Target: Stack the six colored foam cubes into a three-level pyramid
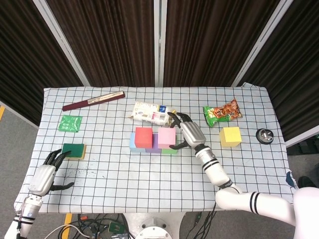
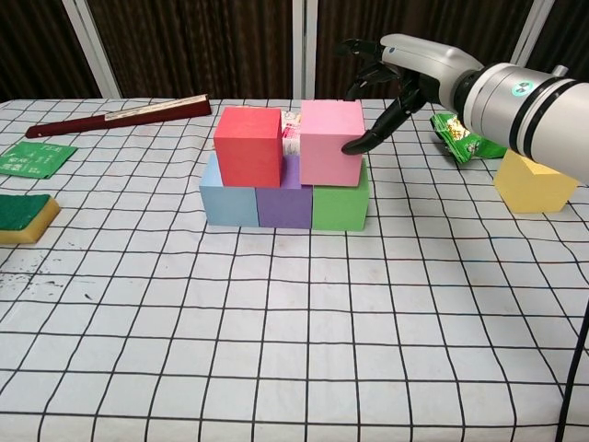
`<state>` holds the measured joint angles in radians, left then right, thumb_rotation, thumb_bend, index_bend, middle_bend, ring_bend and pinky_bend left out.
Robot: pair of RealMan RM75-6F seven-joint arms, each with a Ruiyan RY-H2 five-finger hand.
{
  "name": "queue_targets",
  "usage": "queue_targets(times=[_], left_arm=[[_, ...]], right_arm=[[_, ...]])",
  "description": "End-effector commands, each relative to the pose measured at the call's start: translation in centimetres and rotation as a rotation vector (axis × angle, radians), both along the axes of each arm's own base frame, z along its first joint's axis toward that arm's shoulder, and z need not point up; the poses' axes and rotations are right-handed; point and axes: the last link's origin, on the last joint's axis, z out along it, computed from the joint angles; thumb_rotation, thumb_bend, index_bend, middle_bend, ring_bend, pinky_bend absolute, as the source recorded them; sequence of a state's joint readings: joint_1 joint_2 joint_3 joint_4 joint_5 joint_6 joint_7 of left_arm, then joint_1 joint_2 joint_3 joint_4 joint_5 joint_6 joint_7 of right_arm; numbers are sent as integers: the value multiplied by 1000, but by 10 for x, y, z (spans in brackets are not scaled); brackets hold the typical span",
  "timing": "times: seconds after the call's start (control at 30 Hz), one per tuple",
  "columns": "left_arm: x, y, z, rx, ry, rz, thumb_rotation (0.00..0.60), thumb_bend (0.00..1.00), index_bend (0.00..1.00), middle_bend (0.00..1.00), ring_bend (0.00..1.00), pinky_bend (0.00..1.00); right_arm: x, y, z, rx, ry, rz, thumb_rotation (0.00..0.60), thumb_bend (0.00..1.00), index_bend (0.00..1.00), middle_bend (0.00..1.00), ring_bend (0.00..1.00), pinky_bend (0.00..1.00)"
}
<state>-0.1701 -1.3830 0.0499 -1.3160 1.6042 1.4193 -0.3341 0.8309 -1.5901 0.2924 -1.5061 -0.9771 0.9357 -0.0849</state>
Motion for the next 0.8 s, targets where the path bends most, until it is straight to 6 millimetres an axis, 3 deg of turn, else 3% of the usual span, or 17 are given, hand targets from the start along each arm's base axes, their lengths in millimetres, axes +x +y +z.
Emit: queue_targets(times=[0.03,0.8], left_arm=[[0,0,0,0,0,1,600,0,100,145,15,66],[-1,-2,1,4,-4,0,600,0,100,145,15,66]], right_arm=[[3,-1,-1,-2,1,3,600,107,0,449,23,0],[17,-2,-10,4,18,9,600,129,0,449,22,0]])
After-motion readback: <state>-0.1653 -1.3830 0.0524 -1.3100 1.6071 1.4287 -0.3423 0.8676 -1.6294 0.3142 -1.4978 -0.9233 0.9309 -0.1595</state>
